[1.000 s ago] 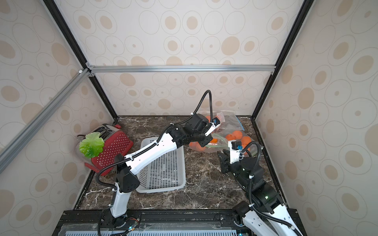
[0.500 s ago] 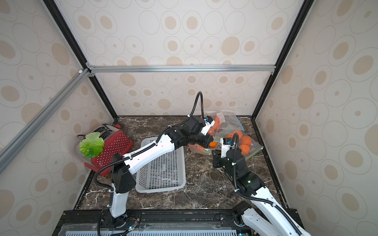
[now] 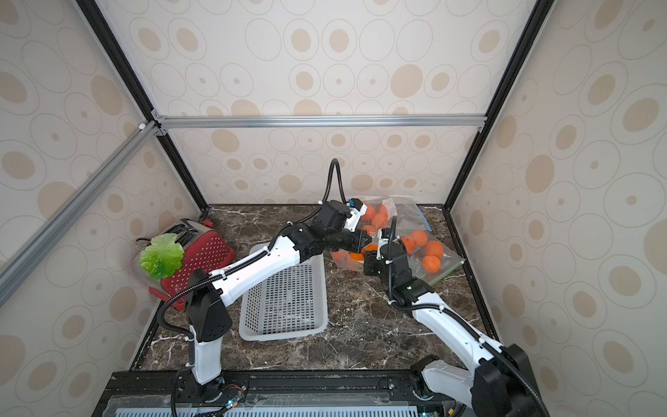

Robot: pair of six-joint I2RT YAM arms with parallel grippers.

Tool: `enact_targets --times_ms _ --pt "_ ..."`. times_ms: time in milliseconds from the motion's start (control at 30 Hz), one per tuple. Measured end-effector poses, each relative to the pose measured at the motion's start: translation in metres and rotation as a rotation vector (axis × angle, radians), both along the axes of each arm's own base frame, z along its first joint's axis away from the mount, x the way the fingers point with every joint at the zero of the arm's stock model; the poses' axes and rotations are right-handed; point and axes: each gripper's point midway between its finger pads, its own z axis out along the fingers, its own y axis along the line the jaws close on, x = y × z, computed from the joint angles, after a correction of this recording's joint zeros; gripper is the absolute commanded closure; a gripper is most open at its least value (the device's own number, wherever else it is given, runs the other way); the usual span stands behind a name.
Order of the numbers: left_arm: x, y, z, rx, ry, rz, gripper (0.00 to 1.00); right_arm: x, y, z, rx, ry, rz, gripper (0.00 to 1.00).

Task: Open the zip-top bag and take out the orange
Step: Open the zipper of the food storage bag at the center of the board.

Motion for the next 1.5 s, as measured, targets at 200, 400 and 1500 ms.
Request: enact_targets --times_ms 200,400,1500 --pt "0.012 0.006 -0.001 0.001 -0.011 0.032 1.00 0.028 0.001 -0.011 0.038 0.020 -0.004 0.65" --pt "0.023 0.009 -0.023 0.032 0.015 0.058 1.00 0.034 0.014 -0.036 0.040 0.090 0.061 0.68" --pt "0.098 0.030 -0.169 0.315 0.136 -0.199 0.26 -0.050 -0.003 -0.099 -0.048 0.033 0.215 0.57"
